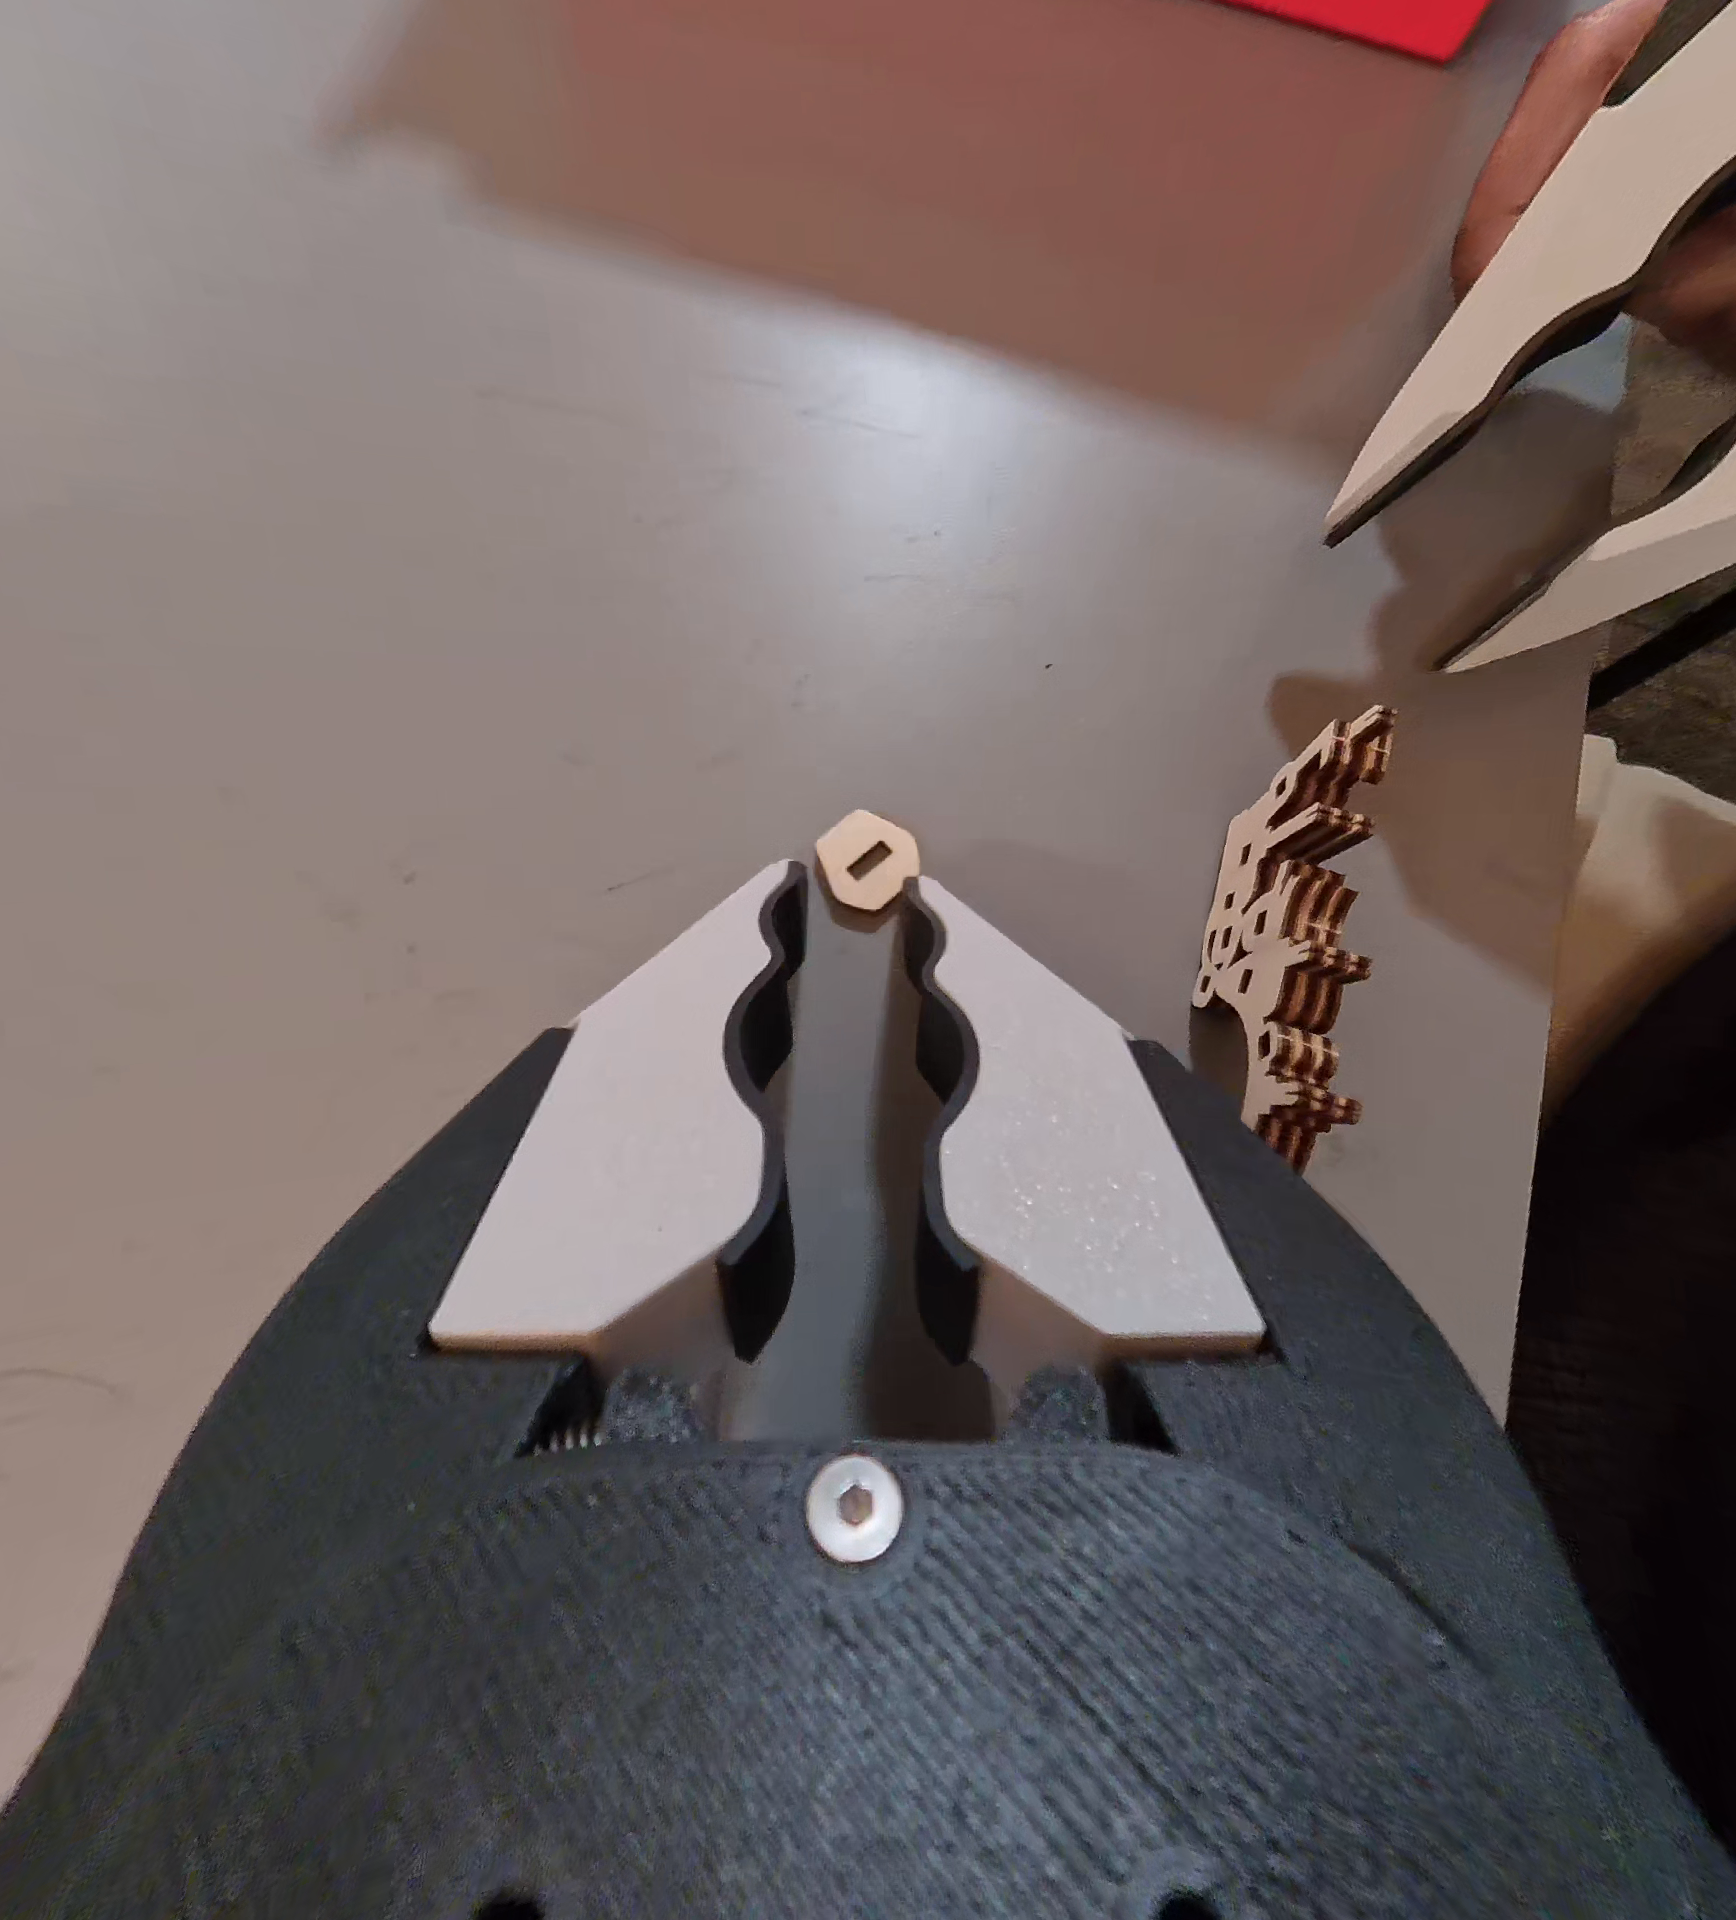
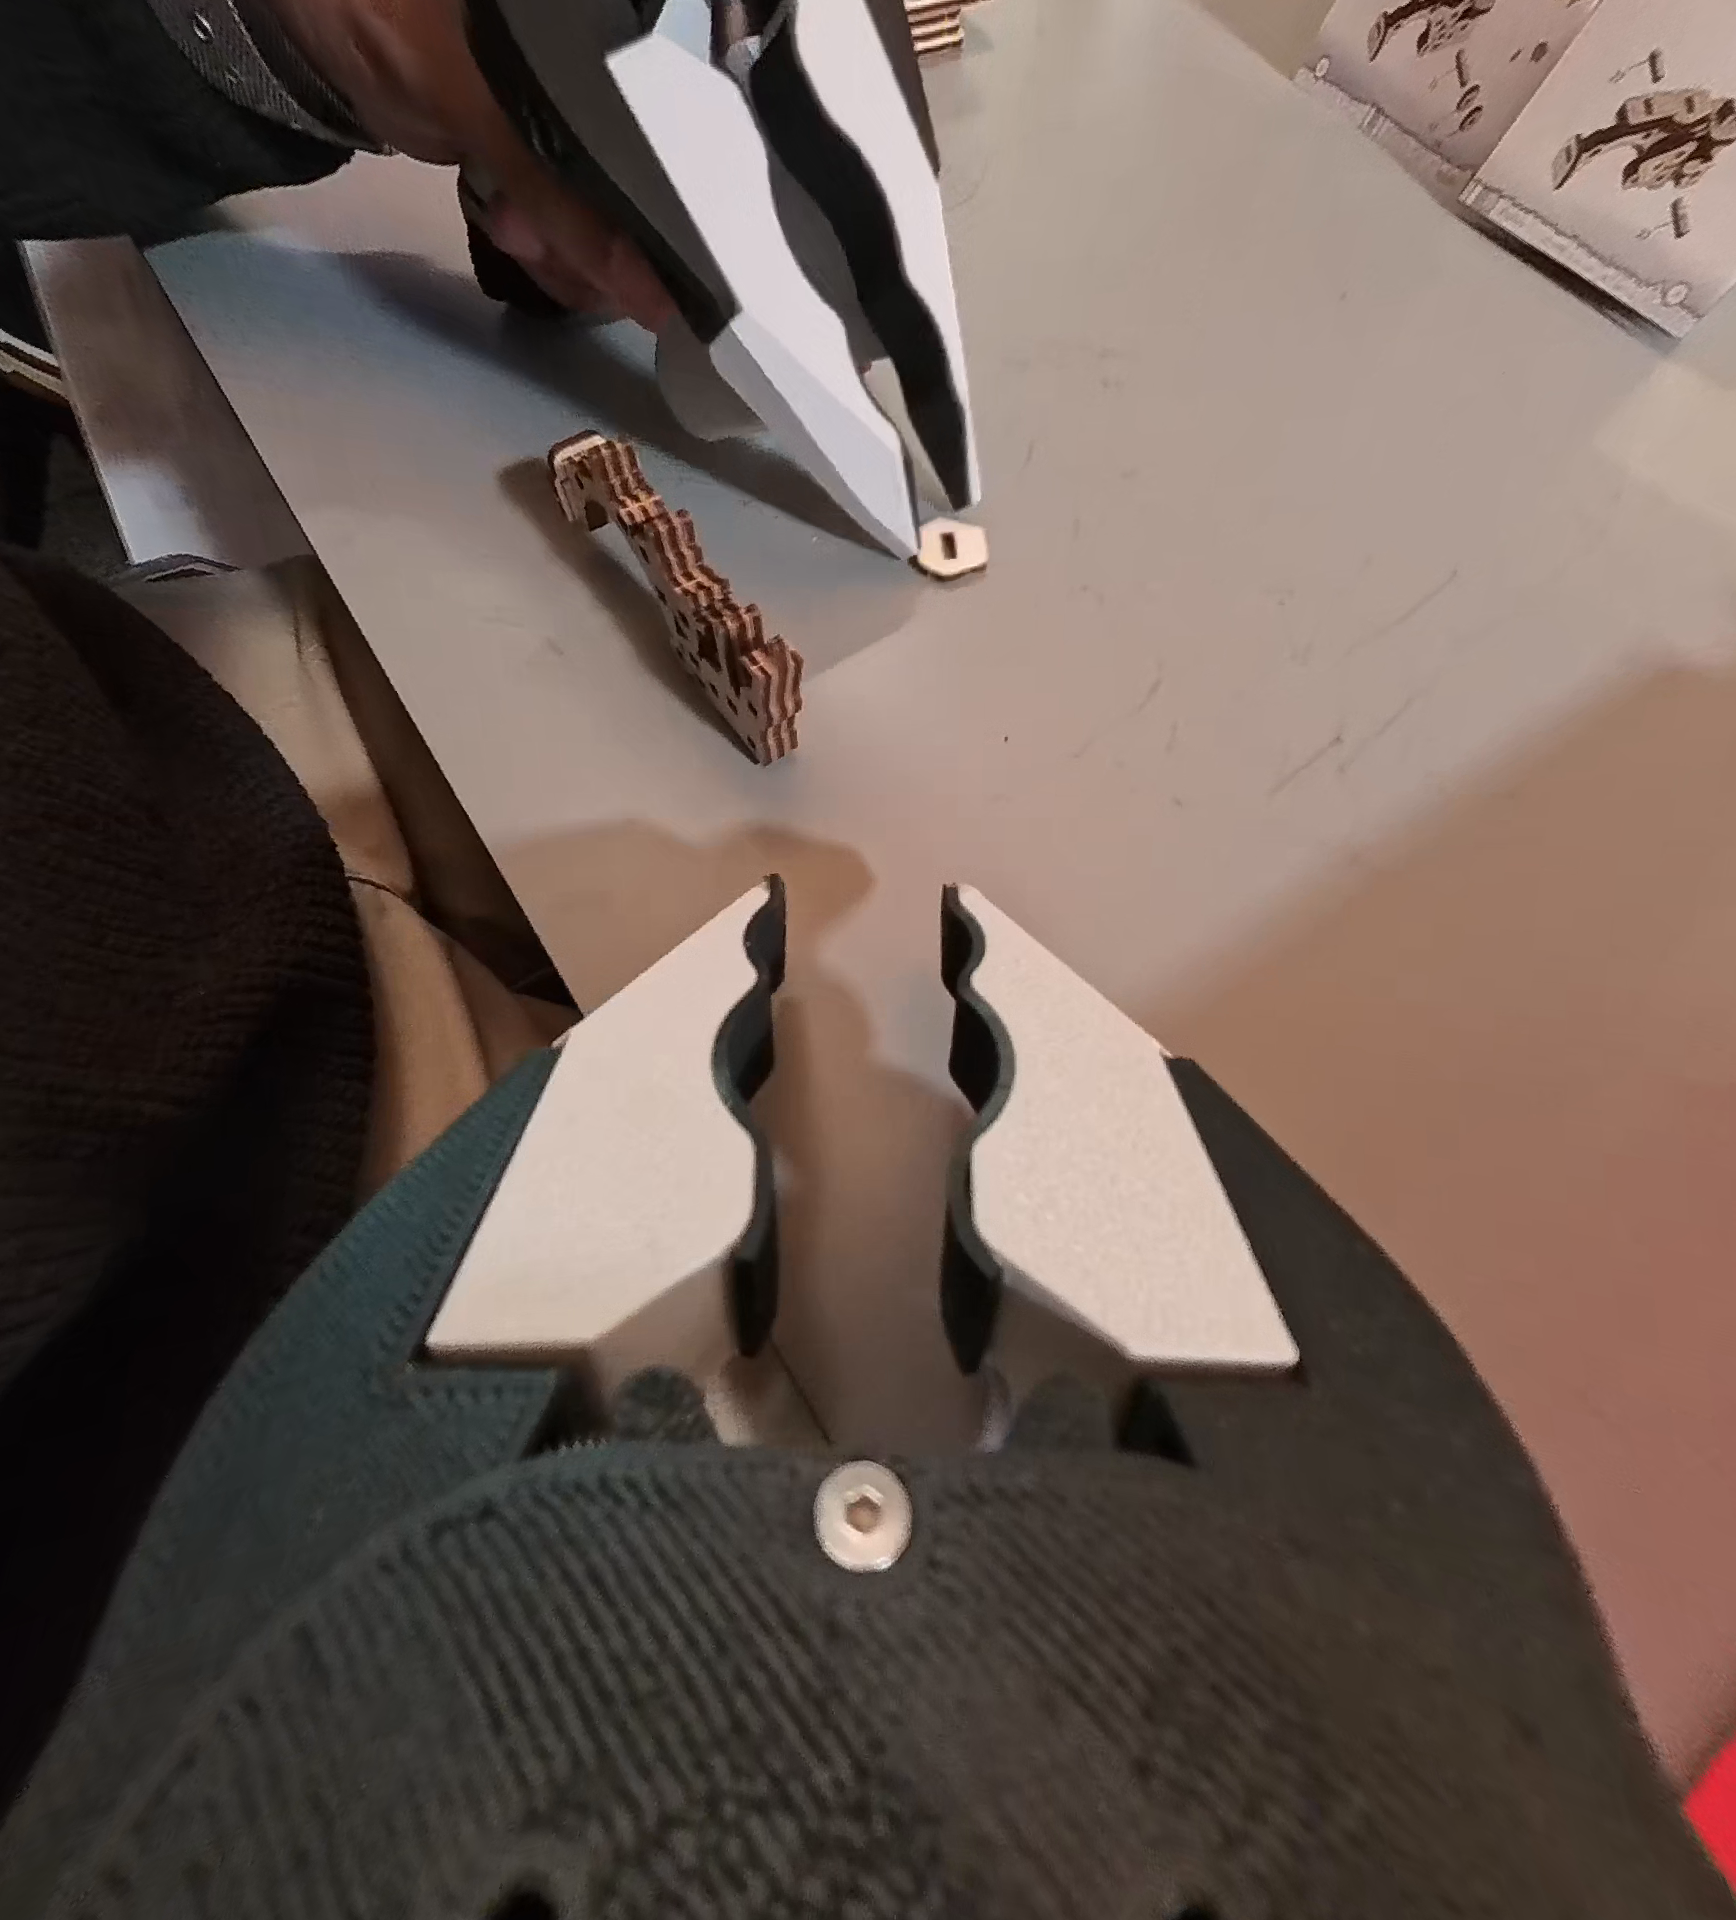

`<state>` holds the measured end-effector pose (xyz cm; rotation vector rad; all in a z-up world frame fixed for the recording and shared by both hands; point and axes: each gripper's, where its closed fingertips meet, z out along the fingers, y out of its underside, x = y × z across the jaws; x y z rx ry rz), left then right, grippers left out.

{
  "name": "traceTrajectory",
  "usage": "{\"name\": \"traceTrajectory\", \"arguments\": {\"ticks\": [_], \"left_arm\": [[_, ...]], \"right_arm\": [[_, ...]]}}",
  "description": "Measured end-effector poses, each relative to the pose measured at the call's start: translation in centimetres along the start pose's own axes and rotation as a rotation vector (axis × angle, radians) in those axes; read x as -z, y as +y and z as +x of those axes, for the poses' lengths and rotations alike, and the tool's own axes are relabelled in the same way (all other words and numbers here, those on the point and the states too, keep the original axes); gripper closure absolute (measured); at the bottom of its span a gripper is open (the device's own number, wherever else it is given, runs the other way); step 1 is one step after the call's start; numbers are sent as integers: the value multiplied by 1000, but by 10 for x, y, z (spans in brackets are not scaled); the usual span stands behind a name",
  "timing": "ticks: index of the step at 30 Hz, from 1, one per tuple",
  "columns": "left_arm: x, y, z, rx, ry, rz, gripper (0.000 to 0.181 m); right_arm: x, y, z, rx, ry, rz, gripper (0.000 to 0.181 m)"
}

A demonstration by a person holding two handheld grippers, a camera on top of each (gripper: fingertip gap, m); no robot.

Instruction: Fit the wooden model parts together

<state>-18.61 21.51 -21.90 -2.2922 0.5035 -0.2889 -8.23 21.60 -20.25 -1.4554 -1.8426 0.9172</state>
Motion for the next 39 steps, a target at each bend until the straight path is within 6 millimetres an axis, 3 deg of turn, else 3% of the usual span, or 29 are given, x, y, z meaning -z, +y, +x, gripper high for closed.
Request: {"name": "traceTrajectory", "arguments": {"ticks": [9,19,31,36,39], "left_arm": [[3,0,-13,30,-41,11,168],[-1,1,-7,15,-15,-13,153],[-3,-4,-6,-1,0,3,163],[8,-18,-1,-61,0,98,163],[22,-32,13,-95,66,194,163]], "right_arm": [[1,-1,-1,11,15,-3,152],[2,1,-1,13,24,-7,153],[5,2,0,12,48,-7,153],[9,-10,9,21,91,51,158],[13,-26,15,25,122,132,158]]}}
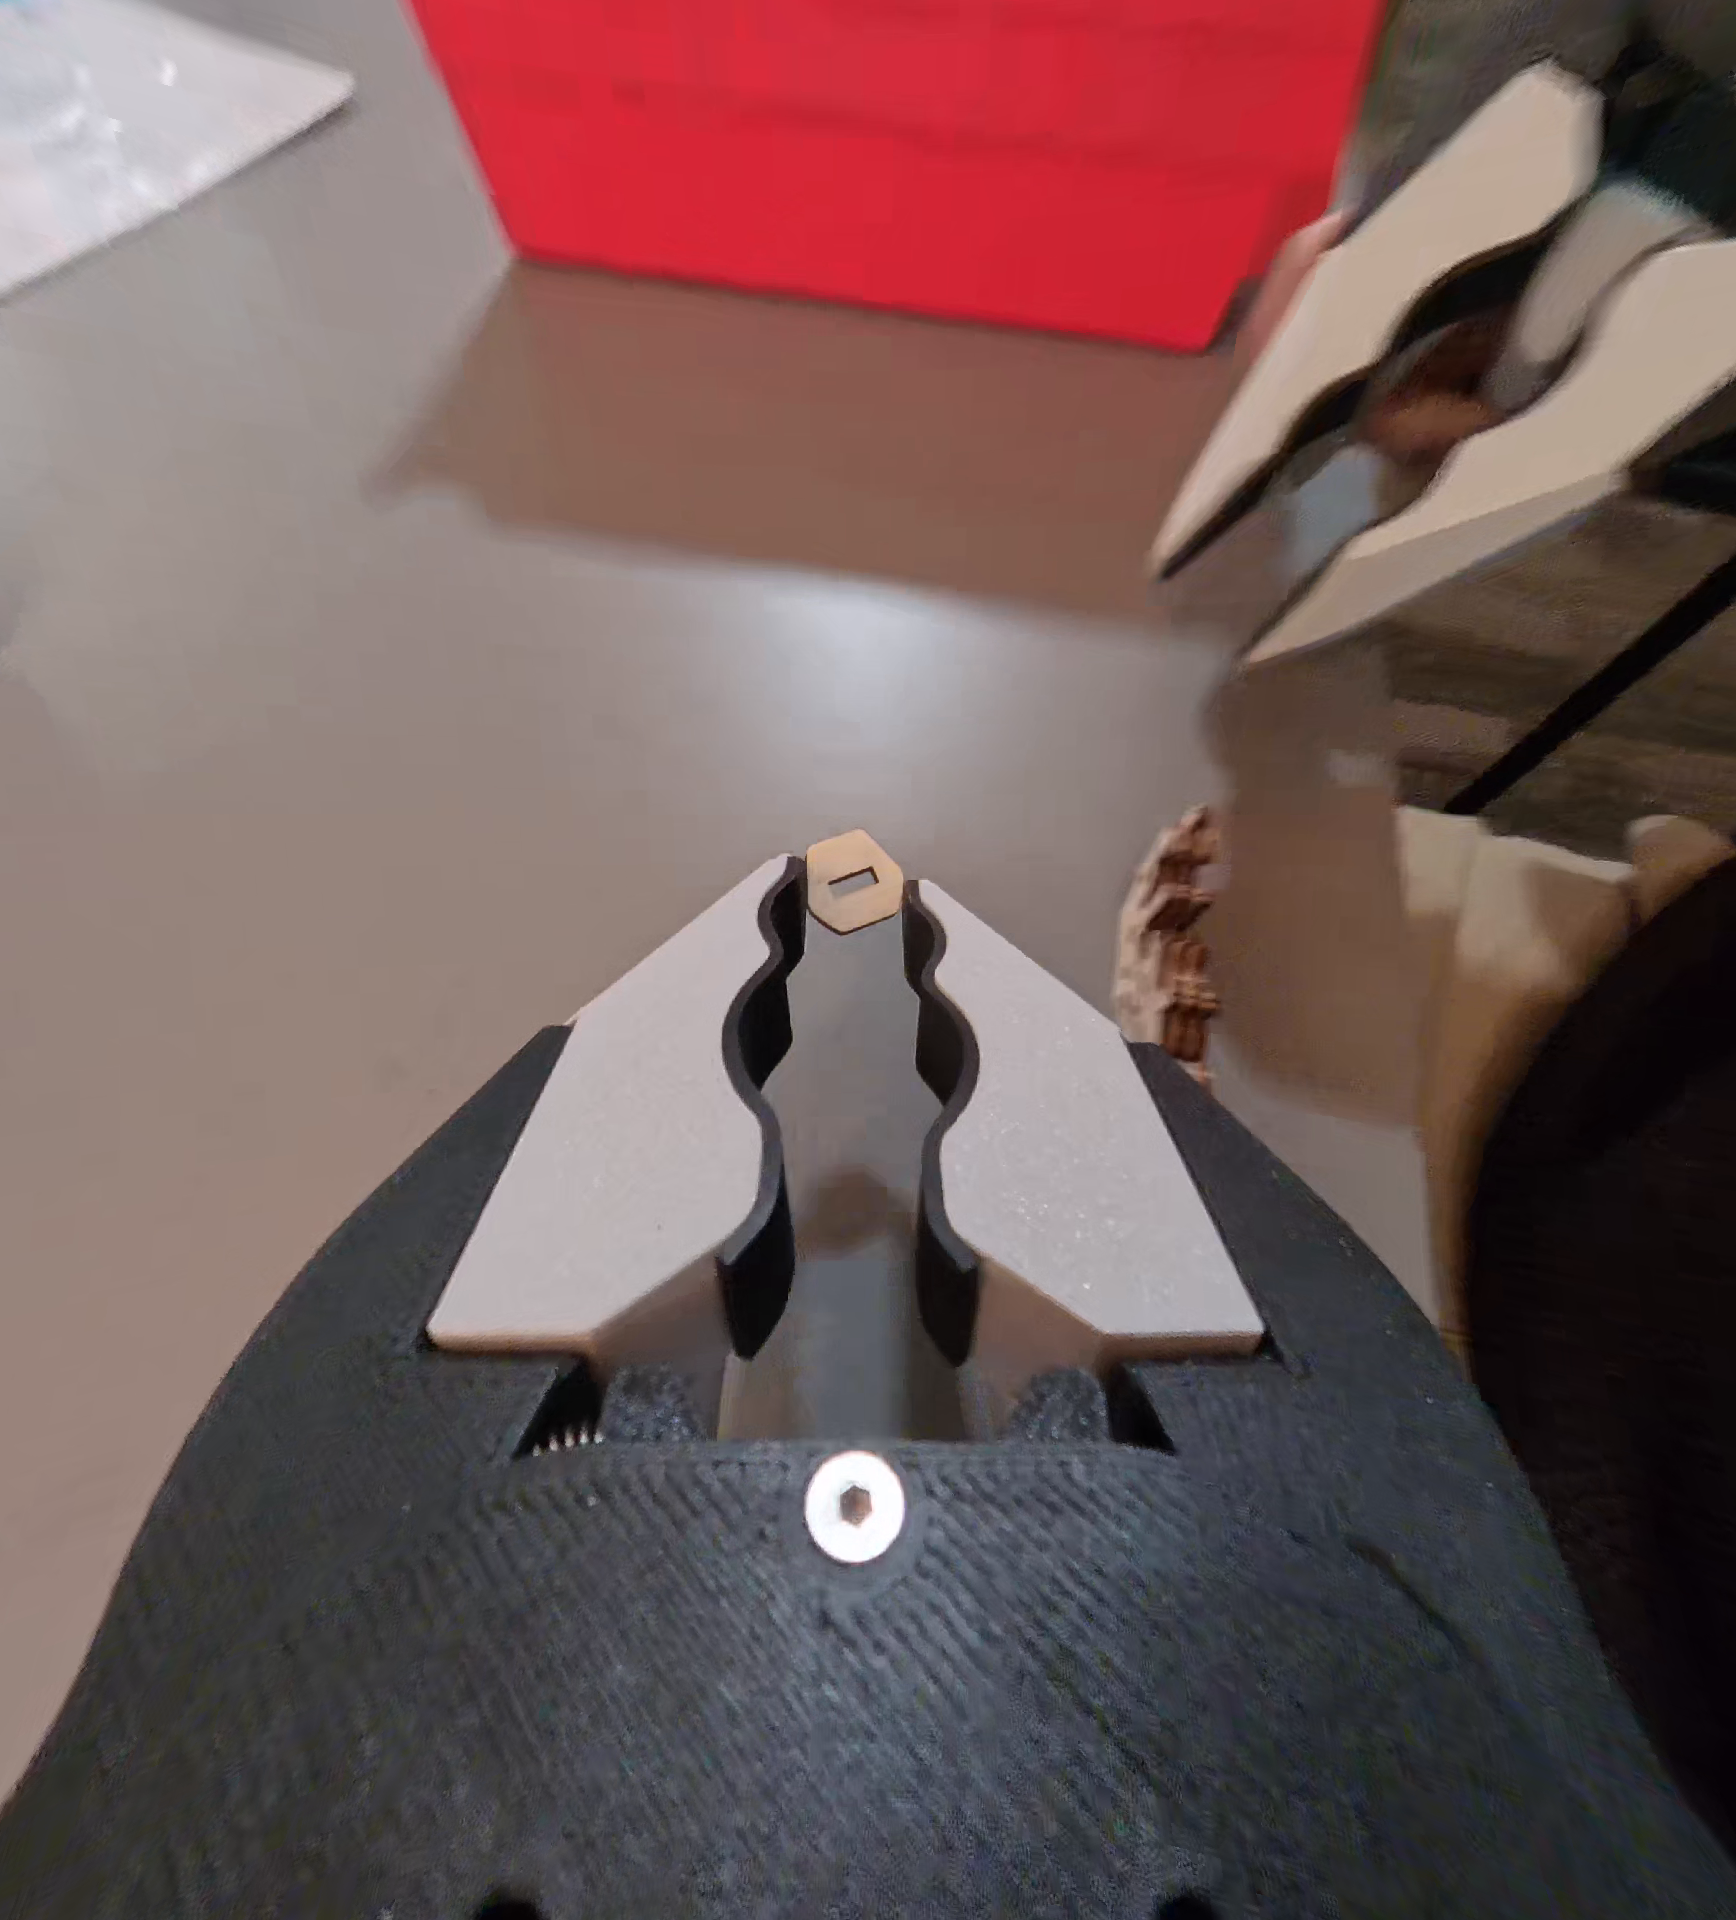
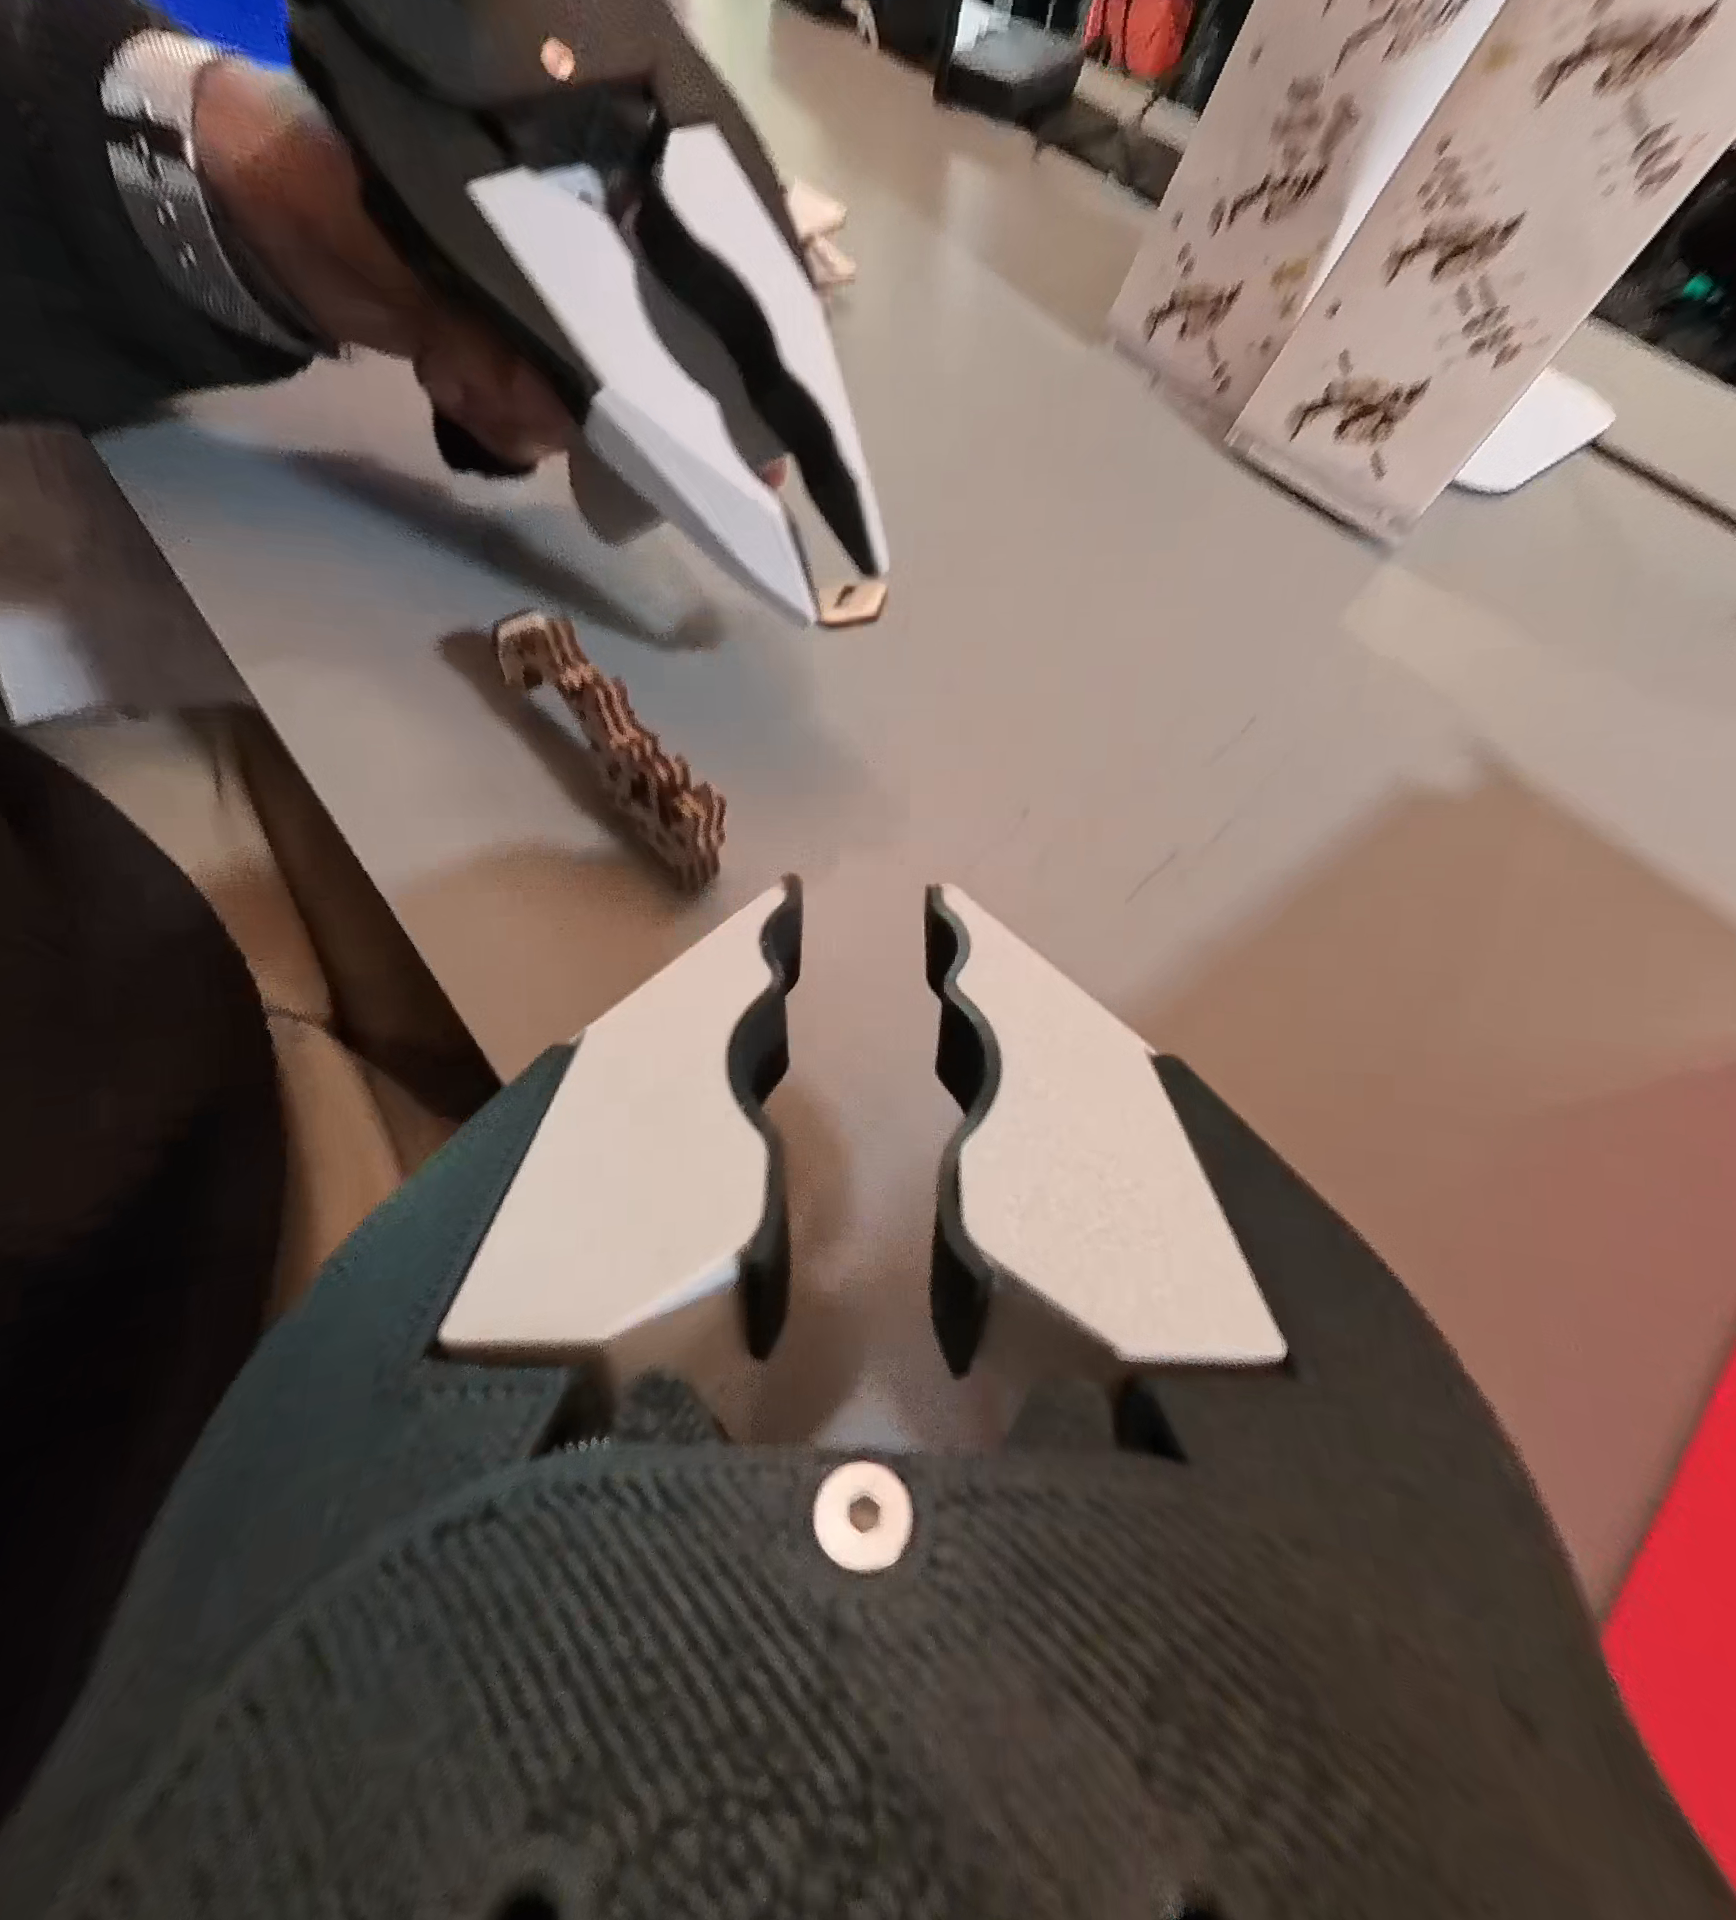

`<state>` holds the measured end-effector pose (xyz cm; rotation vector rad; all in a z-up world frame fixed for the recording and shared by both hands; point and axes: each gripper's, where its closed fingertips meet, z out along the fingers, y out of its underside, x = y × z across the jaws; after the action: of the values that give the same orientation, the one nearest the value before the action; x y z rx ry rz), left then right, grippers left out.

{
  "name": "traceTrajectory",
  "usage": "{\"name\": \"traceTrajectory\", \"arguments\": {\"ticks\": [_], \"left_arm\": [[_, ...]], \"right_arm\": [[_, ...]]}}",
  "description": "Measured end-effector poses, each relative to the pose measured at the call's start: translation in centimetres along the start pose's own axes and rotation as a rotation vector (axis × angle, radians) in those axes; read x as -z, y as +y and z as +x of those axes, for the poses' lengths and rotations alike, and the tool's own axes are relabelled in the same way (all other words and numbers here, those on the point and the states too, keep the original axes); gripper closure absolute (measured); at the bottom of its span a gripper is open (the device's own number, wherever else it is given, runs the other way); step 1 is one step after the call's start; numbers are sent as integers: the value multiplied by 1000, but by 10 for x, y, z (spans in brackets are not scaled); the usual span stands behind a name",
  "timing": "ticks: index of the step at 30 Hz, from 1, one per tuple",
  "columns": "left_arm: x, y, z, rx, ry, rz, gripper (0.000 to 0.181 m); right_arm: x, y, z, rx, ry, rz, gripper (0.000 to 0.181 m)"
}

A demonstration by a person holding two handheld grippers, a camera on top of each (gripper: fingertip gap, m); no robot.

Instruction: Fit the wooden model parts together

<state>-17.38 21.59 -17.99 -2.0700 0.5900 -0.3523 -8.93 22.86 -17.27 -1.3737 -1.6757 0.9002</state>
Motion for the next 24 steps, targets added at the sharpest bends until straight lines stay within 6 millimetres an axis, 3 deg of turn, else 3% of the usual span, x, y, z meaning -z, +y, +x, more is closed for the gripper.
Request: {"name": "traceTrajectory", "arguments": {"ticks": [4,7,16,20,24], "left_arm": [[17,-24,25,-68,74,137,163],[26,-32,34,-157,28,178,164],[33,-22,50,-272,-53,129,164],[38,-22,55,-281,-67,132,163],[41,-21,56,-285,-94,132,163]], "right_arm": [[-3,-25,-1,-55,-21,113,158],[-10,-39,-6,-190,-68,151,158],[-27,-67,-26,-651,-363,191,162],[-33,-69,-35,-689,-450,157,164],[-38,-71,-45,-651,-493,138,178]]}}
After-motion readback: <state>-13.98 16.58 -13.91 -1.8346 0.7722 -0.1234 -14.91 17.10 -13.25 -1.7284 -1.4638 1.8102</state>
